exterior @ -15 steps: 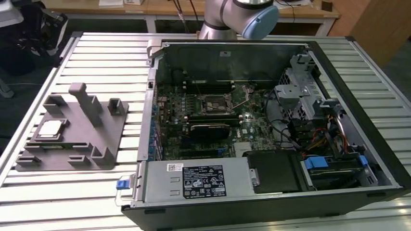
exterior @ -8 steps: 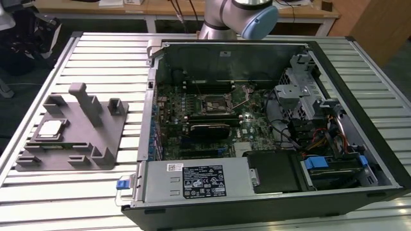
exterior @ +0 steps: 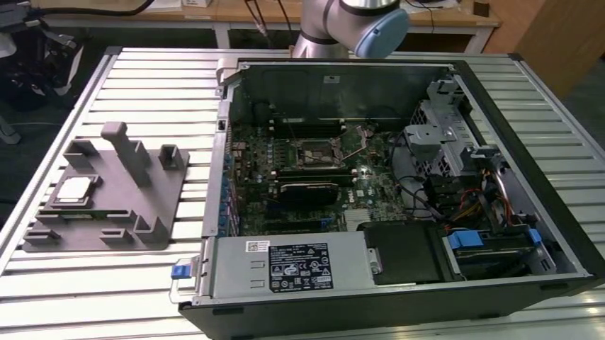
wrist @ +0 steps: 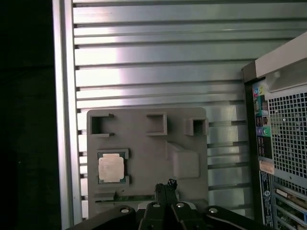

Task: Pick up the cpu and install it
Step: 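Reach for the cpu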

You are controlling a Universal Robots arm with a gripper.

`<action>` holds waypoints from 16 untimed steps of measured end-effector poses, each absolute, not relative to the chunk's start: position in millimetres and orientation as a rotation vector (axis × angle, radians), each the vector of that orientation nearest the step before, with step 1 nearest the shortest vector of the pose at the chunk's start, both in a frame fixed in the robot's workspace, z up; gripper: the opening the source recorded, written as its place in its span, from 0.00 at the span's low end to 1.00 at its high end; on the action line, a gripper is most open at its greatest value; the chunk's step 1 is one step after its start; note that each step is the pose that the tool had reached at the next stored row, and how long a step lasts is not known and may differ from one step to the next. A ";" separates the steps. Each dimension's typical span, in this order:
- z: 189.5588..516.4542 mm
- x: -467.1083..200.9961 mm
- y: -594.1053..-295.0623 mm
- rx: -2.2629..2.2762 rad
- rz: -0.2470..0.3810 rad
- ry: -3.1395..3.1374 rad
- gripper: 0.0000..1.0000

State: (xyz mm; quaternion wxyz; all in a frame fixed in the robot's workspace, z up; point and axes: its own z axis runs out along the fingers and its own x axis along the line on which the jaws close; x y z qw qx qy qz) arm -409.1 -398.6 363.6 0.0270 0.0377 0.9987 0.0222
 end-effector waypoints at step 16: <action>335.0 -425.5 -398.6 0.116 0.069 3.084 0.11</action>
